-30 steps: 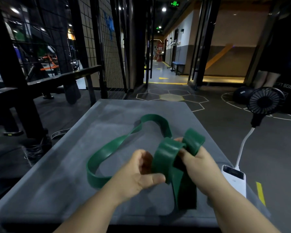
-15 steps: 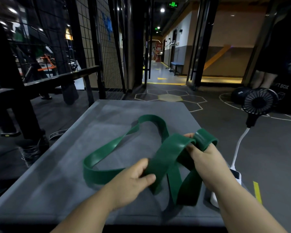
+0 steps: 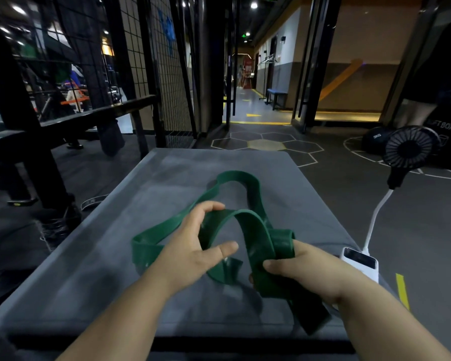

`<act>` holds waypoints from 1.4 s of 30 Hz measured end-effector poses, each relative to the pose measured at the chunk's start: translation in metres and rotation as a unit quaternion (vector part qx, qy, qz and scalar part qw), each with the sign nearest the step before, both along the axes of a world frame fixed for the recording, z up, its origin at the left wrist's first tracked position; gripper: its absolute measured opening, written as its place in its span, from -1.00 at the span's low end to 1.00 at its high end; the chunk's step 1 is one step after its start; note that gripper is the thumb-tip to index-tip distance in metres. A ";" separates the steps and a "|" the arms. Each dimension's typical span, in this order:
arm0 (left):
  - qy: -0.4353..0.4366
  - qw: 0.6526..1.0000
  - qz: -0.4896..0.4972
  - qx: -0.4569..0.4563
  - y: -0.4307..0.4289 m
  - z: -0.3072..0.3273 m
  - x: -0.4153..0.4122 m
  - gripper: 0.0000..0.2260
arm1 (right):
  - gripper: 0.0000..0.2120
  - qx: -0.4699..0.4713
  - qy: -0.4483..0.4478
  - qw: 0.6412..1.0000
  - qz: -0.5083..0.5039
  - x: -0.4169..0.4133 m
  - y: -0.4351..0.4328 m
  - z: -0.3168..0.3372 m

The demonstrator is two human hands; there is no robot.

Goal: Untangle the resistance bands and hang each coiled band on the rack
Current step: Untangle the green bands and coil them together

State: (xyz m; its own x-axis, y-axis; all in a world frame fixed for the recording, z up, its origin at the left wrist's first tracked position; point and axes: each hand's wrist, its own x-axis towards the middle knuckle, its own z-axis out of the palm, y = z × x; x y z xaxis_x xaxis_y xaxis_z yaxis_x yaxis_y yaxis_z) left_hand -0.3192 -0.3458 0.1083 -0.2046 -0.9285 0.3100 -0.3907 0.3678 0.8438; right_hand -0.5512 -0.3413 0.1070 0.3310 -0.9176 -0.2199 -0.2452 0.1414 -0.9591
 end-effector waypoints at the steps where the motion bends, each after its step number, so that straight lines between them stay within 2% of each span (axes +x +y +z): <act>1: -0.015 1.000 0.011 -0.014 -0.002 0.000 0.002 -0.59 | -0.88 0.013 -0.013 1.000 0.005 0.000 0.002 0.001; 5: -0.023 0.997 0.044 -0.058 -0.011 0.001 0.012 -0.82 | -0.68 0.036 -0.020 0.998 0.041 0.002 0.009 0.005; 7: -0.044 0.995 0.031 -0.080 -0.013 0.005 0.021 -0.79 | -0.58 0.042 -0.037 0.998 0.030 0.003 0.010 0.004; 9: -0.094 0.992 -0.029 -0.084 -0.011 0.009 0.027 -0.75 | -0.51 0.061 -0.083 0.994 0.024 0.003 0.009 0.004; 12: -0.151 0.979 -0.135 -0.008 0.003 0.018 0.021 -0.77 | -0.57 0.060 -0.132 0.989 0.038 0.006 0.008 0.007; 14: -0.165 0.972 -0.168 0.024 0.012 0.020 0.010 -0.77 | -0.61 0.021 -0.110 0.993 0.046 0.010 0.009 0.008; 17: -0.169 0.965 -0.197 0.025 0.020 0.022 -0.002 -0.76 | -0.60 -0.080 -0.013 0.995 0.062 0.022 0.014 0.009; 20: -0.130 0.976 -0.176 0.009 0.022 0.021 -0.004 -0.74 | -0.41 -0.082 0.001 0.995 0.048 0.027 0.016 0.005; 22: -0.102 0.986 -0.120 -0.050 0.020 0.021 -0.002 -0.75 | -0.38 -0.065 -0.035 0.996 0.053 0.030 0.018 0.007; 24: -0.089 0.989 -0.070 -0.092 0.019 0.027 0.000 -0.76 | -0.34 -0.069 -0.021 0.995 0.075 0.029 0.019 0.007; 27: -0.089 0.993 -0.053 -0.062 0.019 0.033 0.003 -0.71 | -0.20 -0.050 -0.009 0.990 0.134 0.030 0.020 0.003; 29: -0.096 0.994 -0.052 -0.031 0.016 0.033 0.007 -0.67 | -0.11 0.024 -0.079 0.982 0.171 0.029 0.019 -0.002; 32: -0.103 0.993 -0.065 -0.008 0.009 0.033 0.016 -0.71 | -0.24 0.109 -0.141 0.946 0.272 0.028 0.017 0.002; 35: -0.152 0.987 -0.051 0.003 0.004 0.028 0.021 -0.81 | -0.53 0.102 -0.092 0.914 0.382 0.028 0.018 0.009; 38: -0.226 0.974 -0.027 -0.004 -0.004 0.014 0.021 -0.74 | -0.79 0.097 -0.074 0.908 0.401 0.031 0.018 0.011; 40: -0.263 0.964 -0.029 -0.017 -0.007 0.006 0.018 -0.75 | -0.81 0.104 -0.111 0.905 0.396 0.031 0.018 0.011; 42: -0.335 0.940 -0.006 -0.070 -0.006 0.001 0.010 -0.75 | -0.74 0.089 -0.157 0.905 0.385 0.029 0.016 0.009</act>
State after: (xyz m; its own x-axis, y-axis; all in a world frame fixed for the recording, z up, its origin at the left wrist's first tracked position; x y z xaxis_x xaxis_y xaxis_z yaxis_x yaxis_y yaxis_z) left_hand -0.3089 -0.3514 0.1090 -0.4081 -0.8842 0.2273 -0.8115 0.4654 0.3533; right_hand -0.5225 -0.3253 0.1159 0.9291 -0.3478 -0.1259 -0.0557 0.2049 -0.9772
